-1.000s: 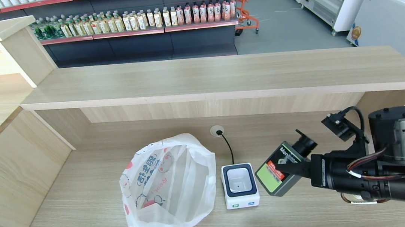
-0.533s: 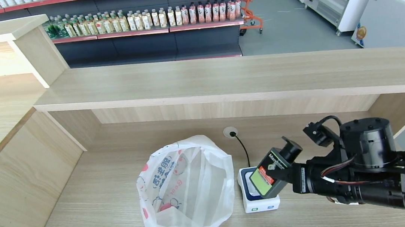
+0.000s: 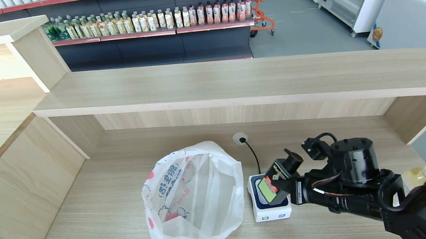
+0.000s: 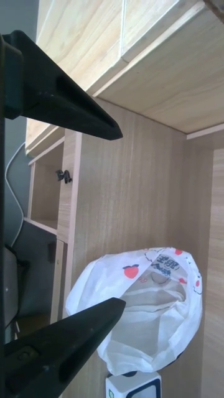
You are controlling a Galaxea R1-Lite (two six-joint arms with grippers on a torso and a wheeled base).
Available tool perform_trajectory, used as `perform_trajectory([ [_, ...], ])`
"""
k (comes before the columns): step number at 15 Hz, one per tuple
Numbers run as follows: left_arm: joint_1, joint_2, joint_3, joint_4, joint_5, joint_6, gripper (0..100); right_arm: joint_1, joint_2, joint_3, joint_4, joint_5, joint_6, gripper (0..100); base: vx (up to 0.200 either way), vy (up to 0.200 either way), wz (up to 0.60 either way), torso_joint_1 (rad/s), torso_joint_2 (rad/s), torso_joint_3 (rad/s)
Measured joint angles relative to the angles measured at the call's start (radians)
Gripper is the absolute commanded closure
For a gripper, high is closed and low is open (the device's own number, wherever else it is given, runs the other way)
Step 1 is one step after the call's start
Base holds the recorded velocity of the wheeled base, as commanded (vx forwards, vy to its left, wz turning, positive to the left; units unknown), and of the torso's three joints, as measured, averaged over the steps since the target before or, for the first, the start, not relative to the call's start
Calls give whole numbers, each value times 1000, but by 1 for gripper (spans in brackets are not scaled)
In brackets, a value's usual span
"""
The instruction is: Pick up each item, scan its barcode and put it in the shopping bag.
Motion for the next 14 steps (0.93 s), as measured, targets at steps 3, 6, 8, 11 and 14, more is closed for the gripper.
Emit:
perform_trajectory([
  [3,0,0,0,0,0,0,0,7,51,3,-55,43,-3,100,0,0,0,0,0,0],
  [6,0,0,0,0,0,0,0,10,91,3,-74,42,-4,100,0,0,0,0,0,0],
  [8,0,0,0,0,0,0,0,13,114,4,-115,40,-4,100,0,0,0,0,0,0],
  [11,0,0,0,0,0,0,0,16,132,5,-126,41,-5,100,0,0,0,0,0,0],
  [14,0,0,0,0,0,0,0,21,141,4,-127,40,-14,100,0,0,0,0,0,0],
])
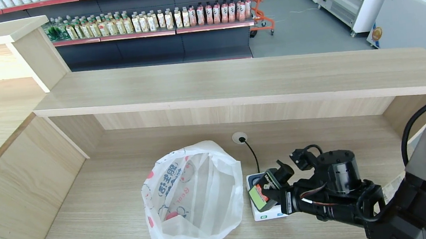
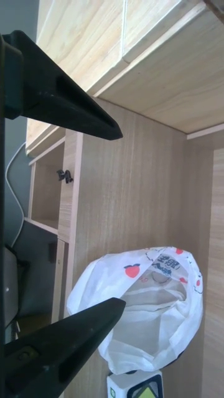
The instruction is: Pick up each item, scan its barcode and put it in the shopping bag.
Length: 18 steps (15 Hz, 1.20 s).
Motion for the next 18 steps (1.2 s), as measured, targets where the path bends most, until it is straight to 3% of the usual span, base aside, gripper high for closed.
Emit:
perform_trajectory([
  [8,0,0,0,0,0,0,0,-3,-91,26,-12,-2,-68,100,0,0,0,0,0,0],
  [12,0,0,0,0,0,0,0,0,-287,98,-14,-50,-519,100,0,0,0,0,0,0],
  [13,0,0,0,0,0,0,0,7,-315,111,-15,-75,-577,100,0,200,0,2,2,-2],
  [18,-1,0,0,0,0,0,0,195,-360,102,-7,-150,-623,100,0,160,0,1,-2,1],
])
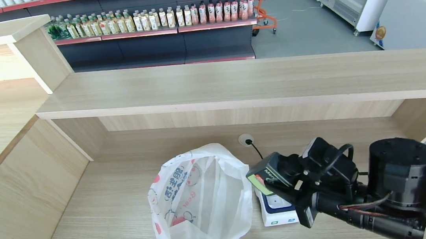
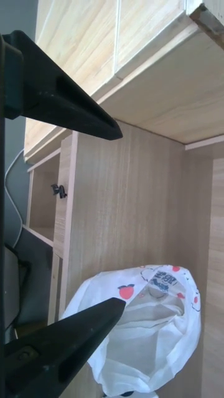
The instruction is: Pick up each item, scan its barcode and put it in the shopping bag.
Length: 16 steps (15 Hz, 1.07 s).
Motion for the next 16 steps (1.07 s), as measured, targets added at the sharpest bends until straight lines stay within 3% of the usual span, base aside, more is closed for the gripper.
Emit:
perform_trajectory([
  [4,2,0,0,0,0,0,0,107,67,-50,-10,-137,-13,100,0,0,0,0,0,0],
  [10,1,0,0,0,0,0,0,216,243,-232,-9,-316,-53,100,0,0,0,0,0,0],
  [13,1,0,0,0,0,0,0,277,325,-263,-11,-415,-45,100,0,0,0,0,0,0],
  [16,1,0,0,0,0,0,0,310,376,-253,-10,-448,-20,100,0,0,0,0,0,0],
])
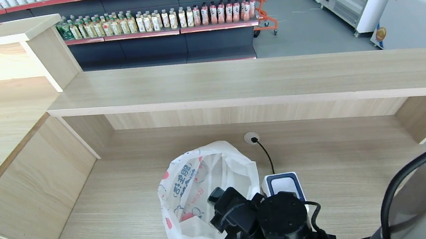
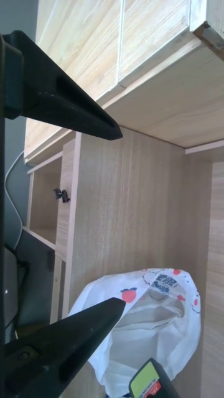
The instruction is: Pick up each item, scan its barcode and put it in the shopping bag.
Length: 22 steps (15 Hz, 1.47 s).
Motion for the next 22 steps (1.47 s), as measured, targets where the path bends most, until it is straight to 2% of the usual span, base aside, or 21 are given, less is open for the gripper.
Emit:
perform_trajectory([
  [3,0,0,0,0,0,0,0,-17,25,37,-14,0,6,100,0,0,0,0,0,0],
  [6,0,0,0,0,0,0,0,-35,62,99,-154,8,32,100,0,0,0,0,0,0],
  [8,0,0,0,0,0,0,0,-35,89,123,-199,9,59,100,0,0,0,0,0,0],
  [16,0,0,0,0,0,0,0,-44,200,128,-328,9,67,100,0,0,0,0,0,0],
  [22,0,0,0,0,0,0,0,-57,249,137,-354,5,64,100,0,0,0,0,0,0],
])
